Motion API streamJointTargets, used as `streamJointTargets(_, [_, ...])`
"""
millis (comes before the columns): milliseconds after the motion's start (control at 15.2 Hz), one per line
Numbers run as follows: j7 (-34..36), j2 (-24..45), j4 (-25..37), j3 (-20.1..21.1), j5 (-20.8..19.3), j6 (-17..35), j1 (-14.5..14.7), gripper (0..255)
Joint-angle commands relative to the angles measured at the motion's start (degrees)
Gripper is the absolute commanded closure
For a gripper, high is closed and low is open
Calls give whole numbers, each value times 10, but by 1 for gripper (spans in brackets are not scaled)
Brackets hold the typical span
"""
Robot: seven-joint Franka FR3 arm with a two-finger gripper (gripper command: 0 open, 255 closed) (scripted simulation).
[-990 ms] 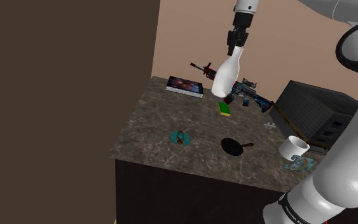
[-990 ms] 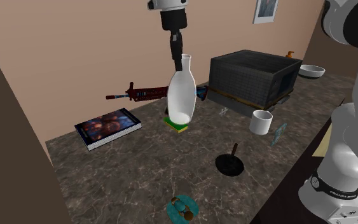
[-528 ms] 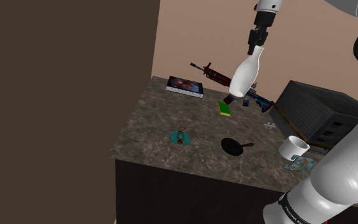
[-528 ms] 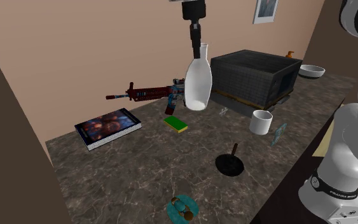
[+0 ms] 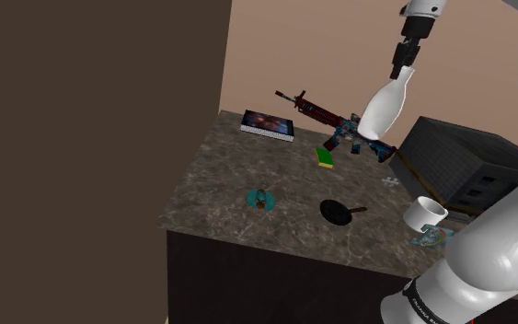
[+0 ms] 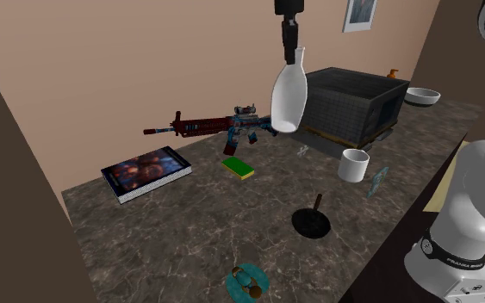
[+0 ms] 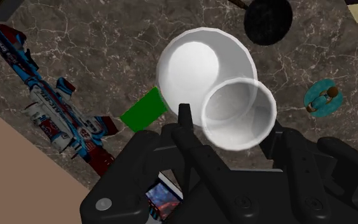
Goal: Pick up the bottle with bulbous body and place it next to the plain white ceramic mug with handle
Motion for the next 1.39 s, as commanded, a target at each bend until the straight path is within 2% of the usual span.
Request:
streamJointTargets(0, [-32,1,18,-14,-2,-14,-16,255])
streamJointTargets(396, [-122,17,66,-55,-3,-40,-62,255])
streamJointTargets(792, [-219,67,158,-97,11,-77,-121,255])
streamJointTargets(1056, [-289,130,265,-125,38,-119,-179,255])
streamJointTargets(1254, [-335,204,392,-137,73,-172,-240,255])
streamJointTargets(1320, [-331,178,340,-135,60,-145,-226,255])
